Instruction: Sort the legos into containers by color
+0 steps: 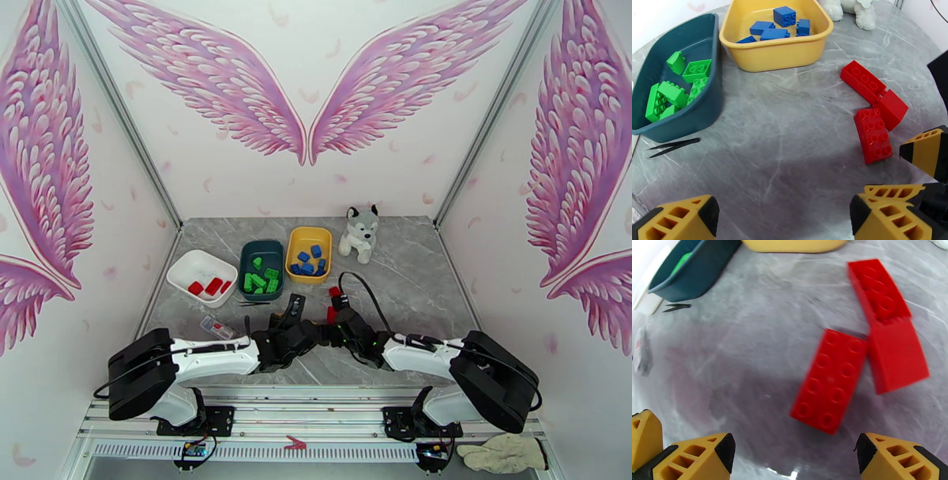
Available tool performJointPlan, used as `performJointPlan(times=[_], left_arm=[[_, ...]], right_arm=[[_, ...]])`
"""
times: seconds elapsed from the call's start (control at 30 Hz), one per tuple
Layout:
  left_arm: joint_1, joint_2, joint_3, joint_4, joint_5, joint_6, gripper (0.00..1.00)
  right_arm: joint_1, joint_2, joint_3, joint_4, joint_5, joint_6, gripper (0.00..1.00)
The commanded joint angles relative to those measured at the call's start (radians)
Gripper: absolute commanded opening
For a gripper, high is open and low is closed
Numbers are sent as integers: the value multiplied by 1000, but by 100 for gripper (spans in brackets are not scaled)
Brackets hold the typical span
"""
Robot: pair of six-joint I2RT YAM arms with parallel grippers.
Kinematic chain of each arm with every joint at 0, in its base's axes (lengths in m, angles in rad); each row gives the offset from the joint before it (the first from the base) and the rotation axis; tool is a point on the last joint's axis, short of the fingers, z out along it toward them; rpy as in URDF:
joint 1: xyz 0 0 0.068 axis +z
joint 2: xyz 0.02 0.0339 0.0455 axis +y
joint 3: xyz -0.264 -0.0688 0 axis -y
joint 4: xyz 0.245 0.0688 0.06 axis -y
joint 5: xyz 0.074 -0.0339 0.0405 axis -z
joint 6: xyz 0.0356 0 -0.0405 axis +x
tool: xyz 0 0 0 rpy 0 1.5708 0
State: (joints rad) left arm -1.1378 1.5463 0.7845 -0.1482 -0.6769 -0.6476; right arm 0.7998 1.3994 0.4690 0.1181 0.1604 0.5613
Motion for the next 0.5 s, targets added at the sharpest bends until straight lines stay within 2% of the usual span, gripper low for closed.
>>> performJointPlan(times=[0.0, 0.23, 0.47], left_arm=[[-16, 32, 51, 78, 41, 11, 94], [8, 60, 50, 144, 123, 22, 95], [32, 111, 46, 213, 203, 31, 96]], right_arm=[[10, -44, -9, 22, -6, 9, 87], [-19, -89, -47, 12, 16, 15, 89], [-59, -71, -65, 23, 21, 30, 89]])
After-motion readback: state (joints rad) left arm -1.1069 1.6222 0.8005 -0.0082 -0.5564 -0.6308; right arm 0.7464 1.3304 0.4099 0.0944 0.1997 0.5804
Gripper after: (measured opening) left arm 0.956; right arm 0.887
